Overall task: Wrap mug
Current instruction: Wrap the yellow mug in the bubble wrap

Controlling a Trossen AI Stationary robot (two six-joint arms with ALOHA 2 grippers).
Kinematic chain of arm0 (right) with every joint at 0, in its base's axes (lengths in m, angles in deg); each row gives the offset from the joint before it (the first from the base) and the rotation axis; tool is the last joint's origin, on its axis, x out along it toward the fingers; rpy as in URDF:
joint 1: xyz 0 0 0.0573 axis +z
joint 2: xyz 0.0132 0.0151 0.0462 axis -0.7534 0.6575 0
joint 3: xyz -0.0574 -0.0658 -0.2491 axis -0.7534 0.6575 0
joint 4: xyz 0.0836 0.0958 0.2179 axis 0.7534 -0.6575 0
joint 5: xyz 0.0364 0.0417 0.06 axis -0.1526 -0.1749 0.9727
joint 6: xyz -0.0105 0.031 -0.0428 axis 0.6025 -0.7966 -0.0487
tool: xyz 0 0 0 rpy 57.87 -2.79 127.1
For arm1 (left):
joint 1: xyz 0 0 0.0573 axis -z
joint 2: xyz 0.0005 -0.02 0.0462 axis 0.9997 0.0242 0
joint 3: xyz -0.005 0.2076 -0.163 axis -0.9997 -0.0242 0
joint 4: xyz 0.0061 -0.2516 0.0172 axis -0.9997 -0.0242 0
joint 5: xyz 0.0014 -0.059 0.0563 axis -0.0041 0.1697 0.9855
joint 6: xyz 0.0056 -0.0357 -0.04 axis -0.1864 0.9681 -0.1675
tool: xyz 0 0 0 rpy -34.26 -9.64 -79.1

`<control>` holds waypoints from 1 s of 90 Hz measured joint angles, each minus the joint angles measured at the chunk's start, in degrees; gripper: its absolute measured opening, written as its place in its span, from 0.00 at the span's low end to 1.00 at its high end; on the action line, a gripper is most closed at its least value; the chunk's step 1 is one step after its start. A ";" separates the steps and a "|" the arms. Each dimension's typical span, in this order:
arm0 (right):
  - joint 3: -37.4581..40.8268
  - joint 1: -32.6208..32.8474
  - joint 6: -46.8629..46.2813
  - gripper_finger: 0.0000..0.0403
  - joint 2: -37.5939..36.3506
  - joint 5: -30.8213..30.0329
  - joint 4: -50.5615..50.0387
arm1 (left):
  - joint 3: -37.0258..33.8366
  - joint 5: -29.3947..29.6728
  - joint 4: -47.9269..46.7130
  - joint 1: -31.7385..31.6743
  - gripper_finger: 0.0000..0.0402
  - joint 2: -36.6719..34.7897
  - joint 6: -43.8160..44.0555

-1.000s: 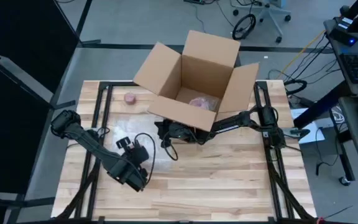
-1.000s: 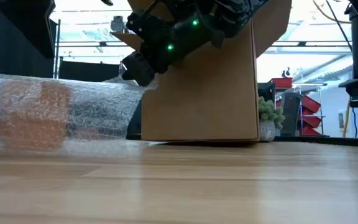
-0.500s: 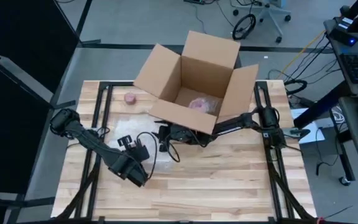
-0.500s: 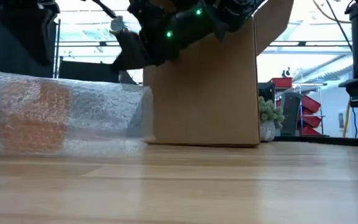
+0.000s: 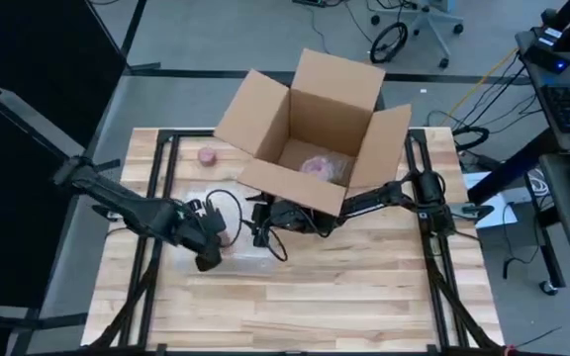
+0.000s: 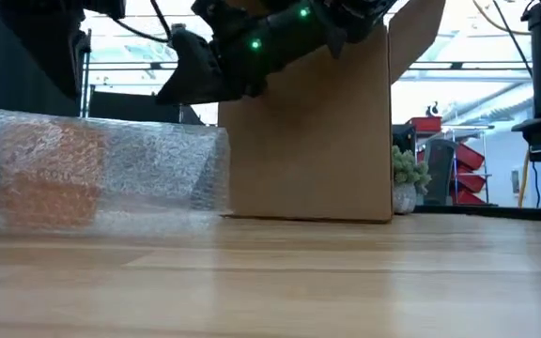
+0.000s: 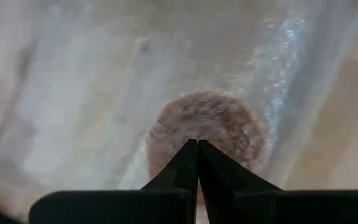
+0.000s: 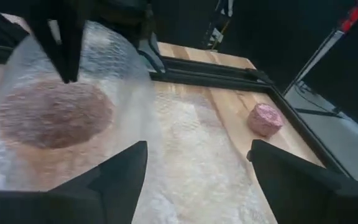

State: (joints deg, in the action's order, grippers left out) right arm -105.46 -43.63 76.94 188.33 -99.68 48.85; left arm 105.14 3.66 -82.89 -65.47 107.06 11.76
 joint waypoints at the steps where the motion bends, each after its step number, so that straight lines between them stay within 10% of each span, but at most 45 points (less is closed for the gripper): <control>1: 0.00 0.01 -0.24 0.67 0.00 0.27 -0.08 | -0.35 -0.22 0.18 -0.16 0.00 -0.47 0.00; 33: -0.05 2.53 -2.49 0.67 -0.04 2.74 -3.05 | -13.27 -7.73 13.21 -4.55 0.00 -5.95 -3.60; 90: -0.09 3.45 -9.33 0.67 0.04 3.86 -9.84 | -17.21 -7.26 21.46 -7.16 0.00 4.75 -7.46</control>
State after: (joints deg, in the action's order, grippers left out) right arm -105.54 -40.18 67.61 188.37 -95.83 39.01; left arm 87.94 -3.60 -61.43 -72.63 111.81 4.30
